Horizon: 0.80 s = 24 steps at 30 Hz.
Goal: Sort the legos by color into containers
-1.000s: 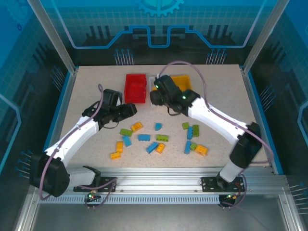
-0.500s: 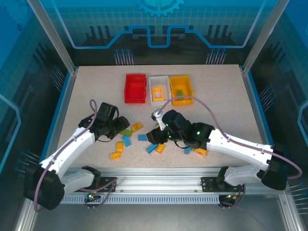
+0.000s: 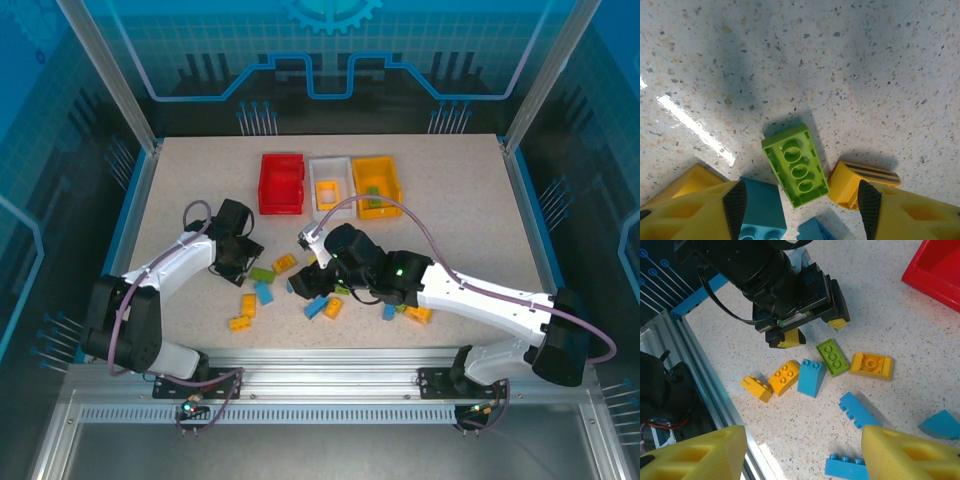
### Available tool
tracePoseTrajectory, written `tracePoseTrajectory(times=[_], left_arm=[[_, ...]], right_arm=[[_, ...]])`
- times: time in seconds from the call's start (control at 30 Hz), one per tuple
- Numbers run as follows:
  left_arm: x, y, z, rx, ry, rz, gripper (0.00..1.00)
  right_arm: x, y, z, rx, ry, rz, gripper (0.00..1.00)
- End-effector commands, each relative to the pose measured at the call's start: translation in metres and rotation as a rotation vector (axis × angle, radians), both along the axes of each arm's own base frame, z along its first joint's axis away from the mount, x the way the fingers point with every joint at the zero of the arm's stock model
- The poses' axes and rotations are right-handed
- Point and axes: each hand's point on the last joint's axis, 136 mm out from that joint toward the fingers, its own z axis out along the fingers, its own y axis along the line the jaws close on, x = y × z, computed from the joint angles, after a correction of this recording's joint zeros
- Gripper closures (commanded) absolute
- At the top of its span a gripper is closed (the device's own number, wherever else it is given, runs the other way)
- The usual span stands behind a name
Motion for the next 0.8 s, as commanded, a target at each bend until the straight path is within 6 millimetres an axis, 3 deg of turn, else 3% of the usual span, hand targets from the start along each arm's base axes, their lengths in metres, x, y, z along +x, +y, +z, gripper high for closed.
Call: tracePoseTrajectory(times=[0.0,0.17,0.3,0.5,0.77], left_arm=[[0.012,-0.001,0.011,-0.024,-0.032,0.064,0.36],[0.016,-0.011,0.026,0.047,-0.050,-0.114,0.37],[-0.017,-0.015,0.026,0.129,-0.010,-0.180,0.35],[-0.047,-0.018,0.018,0.198,0.004,-0.242,0.34],[-0.054,-0.017,-0.008,0.251,0.038,-0.373,0.37]], right_arm=[[0.014,-0.003,0.016,0.042,-0.042,-0.065,0.36],[0.021,-0.011,0.011,0.044,-0.022,-0.102,0.36],[0.022,-0.017,0.010,0.048,-0.019,-0.122,0.35],[0.023,-0.019,0.004,0.053,0.001,-0.128,0.35],[0.019,-0.017,0.000,0.061,0.025,-0.113,0.35]])
